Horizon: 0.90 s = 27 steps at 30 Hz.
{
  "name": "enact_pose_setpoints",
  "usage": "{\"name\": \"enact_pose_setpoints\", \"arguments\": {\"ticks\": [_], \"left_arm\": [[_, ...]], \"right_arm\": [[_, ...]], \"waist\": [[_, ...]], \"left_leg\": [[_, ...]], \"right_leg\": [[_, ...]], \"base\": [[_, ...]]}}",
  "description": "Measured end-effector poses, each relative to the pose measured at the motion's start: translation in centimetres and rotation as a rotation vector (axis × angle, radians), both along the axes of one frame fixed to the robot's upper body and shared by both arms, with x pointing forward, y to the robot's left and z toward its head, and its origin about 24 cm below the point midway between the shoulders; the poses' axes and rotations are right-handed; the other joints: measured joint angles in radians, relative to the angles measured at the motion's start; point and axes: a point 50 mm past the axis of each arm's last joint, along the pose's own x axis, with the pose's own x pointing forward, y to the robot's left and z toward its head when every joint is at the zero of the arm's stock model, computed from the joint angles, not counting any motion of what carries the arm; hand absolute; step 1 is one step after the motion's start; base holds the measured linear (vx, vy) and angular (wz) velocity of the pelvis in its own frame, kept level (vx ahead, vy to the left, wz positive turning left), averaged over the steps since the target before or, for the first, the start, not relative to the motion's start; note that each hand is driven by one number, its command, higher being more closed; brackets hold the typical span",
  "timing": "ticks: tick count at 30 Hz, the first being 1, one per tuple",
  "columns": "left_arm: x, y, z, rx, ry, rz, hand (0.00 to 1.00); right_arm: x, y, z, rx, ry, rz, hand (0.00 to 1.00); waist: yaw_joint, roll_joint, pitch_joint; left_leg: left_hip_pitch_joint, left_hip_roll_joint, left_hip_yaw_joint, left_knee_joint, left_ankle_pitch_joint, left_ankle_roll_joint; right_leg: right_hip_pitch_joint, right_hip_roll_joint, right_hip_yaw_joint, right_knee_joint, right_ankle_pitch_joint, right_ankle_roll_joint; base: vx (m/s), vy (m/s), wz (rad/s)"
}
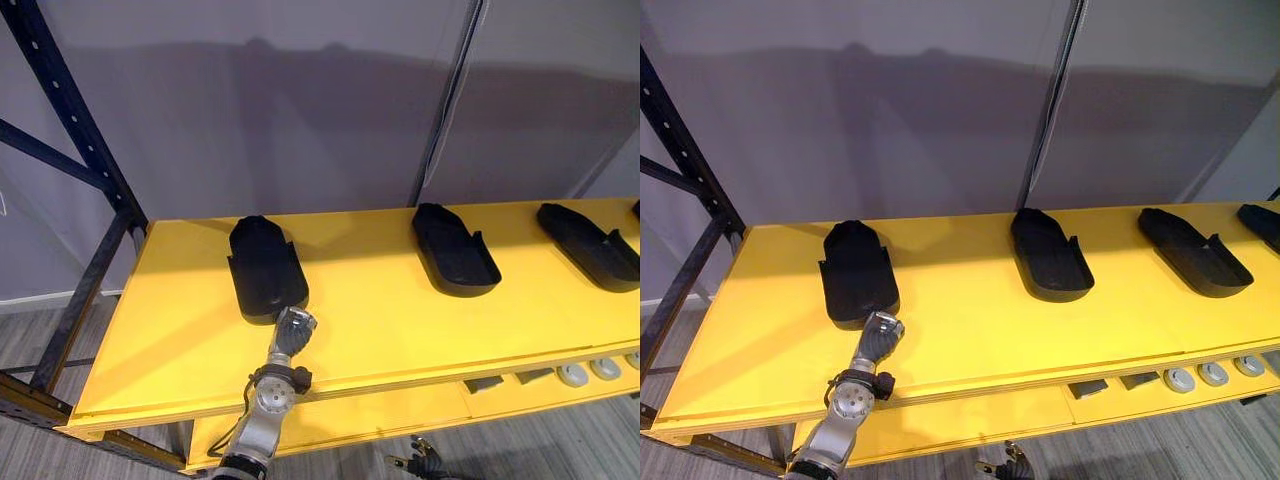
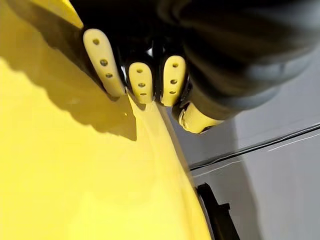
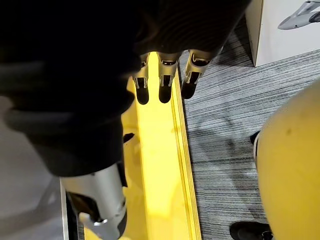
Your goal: Walk over and take plastic housings, then place them on the shelf
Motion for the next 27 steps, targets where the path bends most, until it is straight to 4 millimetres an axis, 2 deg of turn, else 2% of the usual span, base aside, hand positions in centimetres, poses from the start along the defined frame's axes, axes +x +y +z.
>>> {"name": "enact_pose_setpoints", "arguments": {"ticks": [12, 20, 24, 27], "left_arm": [[0.6, 2.5, 0.1, 0.003, -0.011, 0.136, 1.00], [0.9, 3.0, 0.5, -0.002, -0.028, 0.159, 1.00], [-0.1, 2.7, 1.0, -0.019, -0.048, 0.151, 1.00], [-2.0, 2.9, 1.5, -0.058, -0.070, 0.158, 1.00]], "right_arm": [[0.0, -0.1, 0.0, -0.002, 0.000, -0.004, 0.00], [0.4, -0.1, 0.1, -0.005, -0.008, -0.003, 0.00], [0.5, -0.1, 0.1, -0.005, -0.010, -0.002, 0.00], [0.6, 0.0, 0.1, -0.004, -0.014, 0.004, 0.00]], "waist": [[-0.003, 0.002, 0.004], [-0.003, 0.002, 0.018], [-0.001, 0.000, 0.028], [0.001, -0.005, 0.039]], "left_leg": [[0.017, 0.000, 0.006, 0.000, -0.015, -0.004], [0.019, -0.004, -0.002, 0.000, -0.016, -0.004], [0.019, -0.012, -0.021, 0.000, -0.015, -0.002], [0.014, -0.019, -0.029, 0.000, -0.017, 0.001]], "right_leg": [[0.019, -0.001, 0.010, -0.016, 0.001, -0.002], [0.026, -0.005, 0.000, -0.017, 0.000, -0.002], [0.038, -0.013, -0.014, -0.021, -0.002, 0.001], [0.040, -0.022, -0.027, -0.020, -0.005, 0.006]], "base": [[0.00, 0.008, -0.03], [-0.02, 0.008, 0.02], [-0.02, 0.012, 0.13], [-0.01, 0.007, 0.11]]}}
